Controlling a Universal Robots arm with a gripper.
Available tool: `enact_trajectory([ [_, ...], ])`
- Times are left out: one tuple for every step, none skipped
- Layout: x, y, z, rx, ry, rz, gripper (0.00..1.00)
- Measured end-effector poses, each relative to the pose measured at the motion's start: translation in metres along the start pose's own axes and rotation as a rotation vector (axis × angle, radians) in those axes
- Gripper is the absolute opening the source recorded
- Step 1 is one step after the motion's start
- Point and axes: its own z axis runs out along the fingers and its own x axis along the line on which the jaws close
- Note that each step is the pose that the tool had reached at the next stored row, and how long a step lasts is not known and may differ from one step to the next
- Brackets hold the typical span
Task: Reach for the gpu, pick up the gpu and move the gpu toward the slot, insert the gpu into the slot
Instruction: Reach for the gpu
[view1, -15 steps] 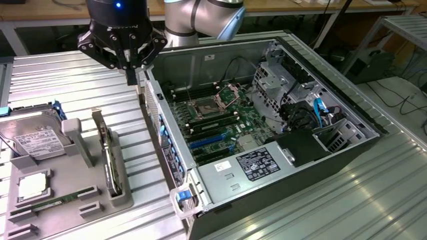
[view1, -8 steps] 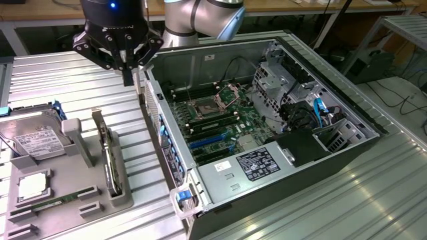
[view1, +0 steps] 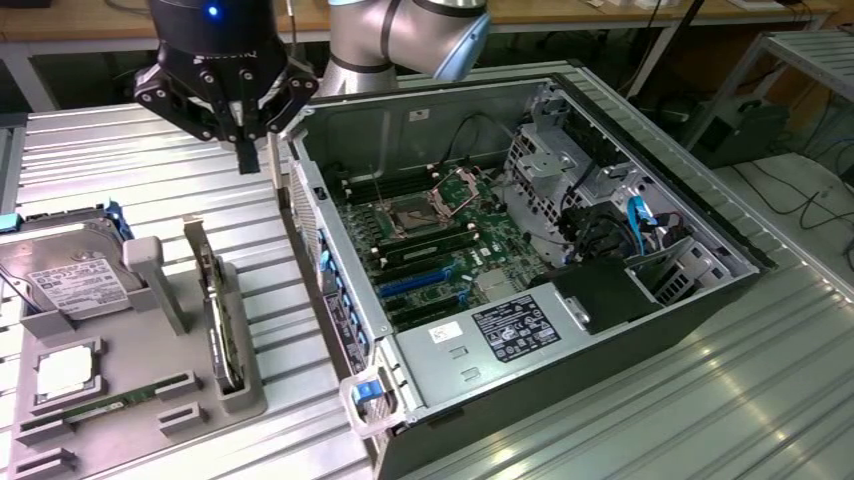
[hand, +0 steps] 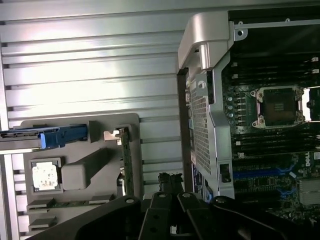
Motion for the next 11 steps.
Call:
enact_trajectory([
  [0.0007,-0.0001,0.0000,0.0000,0.0000,0.000,0.11],
  [0.0017,-0.0002,0.0000,0.0000,0.0001,0.000,0.11],
  [0.0024,-0.0002,0.0000,0.0000,0.0001,0.000,0.11],
  [0.0033,-0.0003,-0.0001,0.0000,0.0002,0.000,0.11],
  [0.0041,-0.0004,-0.0001,0.0000,0.0002,0.000,0.11],
  [0.0048,-0.0005,-0.0001,0.0000,0.0003,0.000,0.11],
  [0.0056,-0.0005,-0.0001,0.0000,0.0003,0.000,0.11],
  [0.0063,-0.0006,-0.0002,0.0000,0.0004,0.000,0.11],
  [0.0071,-0.0007,-0.0002,0.0000,0.0004,0.000,0.11],
  [0.0079,-0.0008,-0.0002,0.0001,0.0005,0.000,0.11],
  [0.0087,-0.0008,-0.0002,0.0001,0.0006,0.000,0.11],
])
